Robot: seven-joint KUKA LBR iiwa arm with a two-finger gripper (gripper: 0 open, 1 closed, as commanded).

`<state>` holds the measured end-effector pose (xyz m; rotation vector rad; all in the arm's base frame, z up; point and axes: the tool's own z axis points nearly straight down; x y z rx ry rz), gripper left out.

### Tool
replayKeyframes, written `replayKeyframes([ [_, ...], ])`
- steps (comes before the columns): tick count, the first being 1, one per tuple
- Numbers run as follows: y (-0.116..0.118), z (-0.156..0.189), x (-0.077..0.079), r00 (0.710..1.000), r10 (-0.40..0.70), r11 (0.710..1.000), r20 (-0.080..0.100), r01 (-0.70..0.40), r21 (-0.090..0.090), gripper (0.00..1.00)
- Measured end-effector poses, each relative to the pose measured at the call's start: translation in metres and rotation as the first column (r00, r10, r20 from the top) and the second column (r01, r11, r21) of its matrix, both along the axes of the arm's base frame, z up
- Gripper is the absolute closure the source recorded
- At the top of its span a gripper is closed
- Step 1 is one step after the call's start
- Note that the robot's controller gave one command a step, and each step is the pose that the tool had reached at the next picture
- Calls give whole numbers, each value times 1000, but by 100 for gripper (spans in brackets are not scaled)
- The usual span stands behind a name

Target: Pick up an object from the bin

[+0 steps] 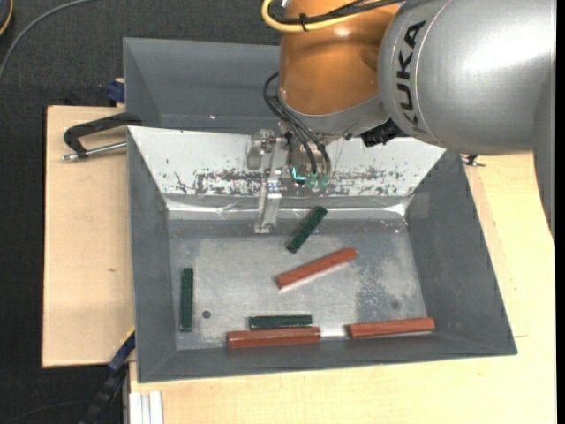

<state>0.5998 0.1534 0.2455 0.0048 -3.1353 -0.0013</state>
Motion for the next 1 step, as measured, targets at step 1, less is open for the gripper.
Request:
replayKeyframes([
  [1,-68,-160,-9,998,59,998,-1,-59,-2,0],
])
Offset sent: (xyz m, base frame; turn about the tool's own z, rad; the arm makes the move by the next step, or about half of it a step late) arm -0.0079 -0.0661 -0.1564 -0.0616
